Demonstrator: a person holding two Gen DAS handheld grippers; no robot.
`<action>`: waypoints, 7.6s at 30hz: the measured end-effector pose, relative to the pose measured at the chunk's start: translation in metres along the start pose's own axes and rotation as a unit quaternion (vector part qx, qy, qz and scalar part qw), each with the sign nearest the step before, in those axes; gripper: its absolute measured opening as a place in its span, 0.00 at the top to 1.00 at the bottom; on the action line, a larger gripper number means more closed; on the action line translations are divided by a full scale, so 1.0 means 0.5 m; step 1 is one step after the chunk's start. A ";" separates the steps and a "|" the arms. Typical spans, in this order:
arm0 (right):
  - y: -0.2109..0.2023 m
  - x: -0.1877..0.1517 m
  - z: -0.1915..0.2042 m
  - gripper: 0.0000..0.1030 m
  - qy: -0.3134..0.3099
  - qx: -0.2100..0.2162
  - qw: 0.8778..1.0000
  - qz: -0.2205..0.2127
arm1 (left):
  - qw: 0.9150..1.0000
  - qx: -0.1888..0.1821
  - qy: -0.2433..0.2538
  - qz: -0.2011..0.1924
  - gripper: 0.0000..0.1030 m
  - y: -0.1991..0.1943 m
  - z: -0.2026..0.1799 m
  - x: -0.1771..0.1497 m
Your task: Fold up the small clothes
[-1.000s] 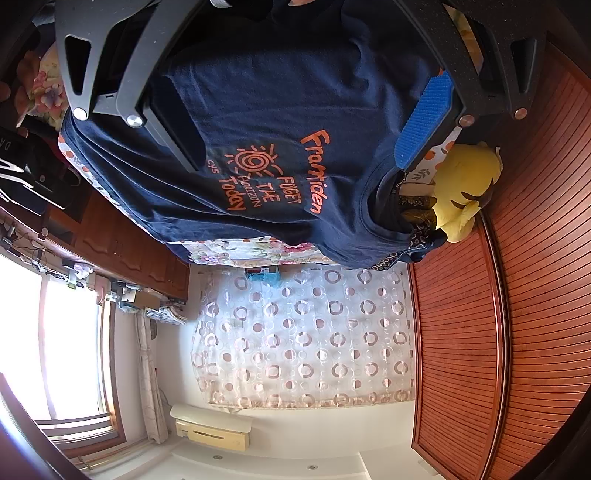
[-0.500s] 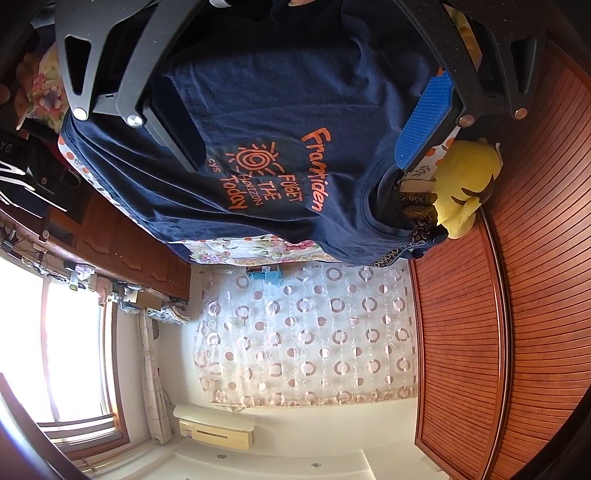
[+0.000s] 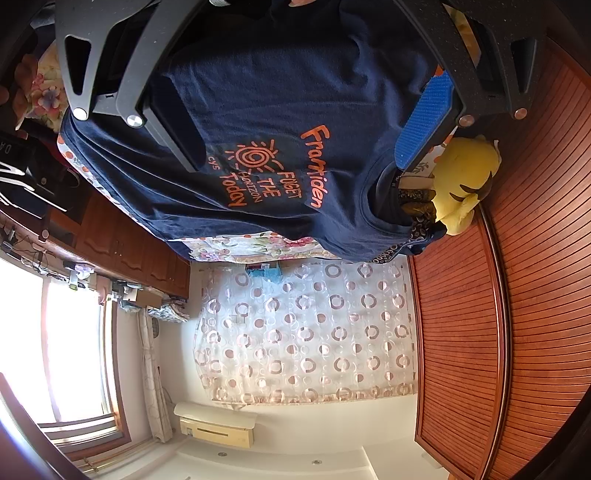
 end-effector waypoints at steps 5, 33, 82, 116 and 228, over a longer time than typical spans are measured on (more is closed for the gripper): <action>0.001 0.000 0.001 0.00 0.000 0.000 1.000 0.000 | 1.000 -0.001 0.000 -0.001 0.01 0.000 0.004 0.010; 0.002 -0.003 0.004 0.00 0.000 0.003 1.000 -0.002 | 1.000 0.002 -0.003 -0.006 0.01 -0.002 0.000 0.008; 0.102 -0.053 0.078 0.00 -0.056 0.116 0.988 0.083 | 0.946 -0.043 -0.107 0.304 0.21 0.136 0.165 -0.463; 0.185 -0.044 0.094 0.03 -0.079 0.176 0.972 0.133 | 0.979 -0.141 0.003 0.145 0.93 0.187 0.090 -0.038; 0.194 -0.081 0.169 0.53 -0.091 0.240 0.941 0.221 | 0.987 -0.027 -0.016 0.155 0.30 0.134 0.297 -0.135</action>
Point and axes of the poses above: each gripper's, at about its wrist camera, not at the fingertips, and y roughly the way its jaws point, z to its left, x to its top, the point moved 7 cm from there along y, roughly the way its jaws point, and after that the axes turned 2 degrees about x, right-handed, at the moved point
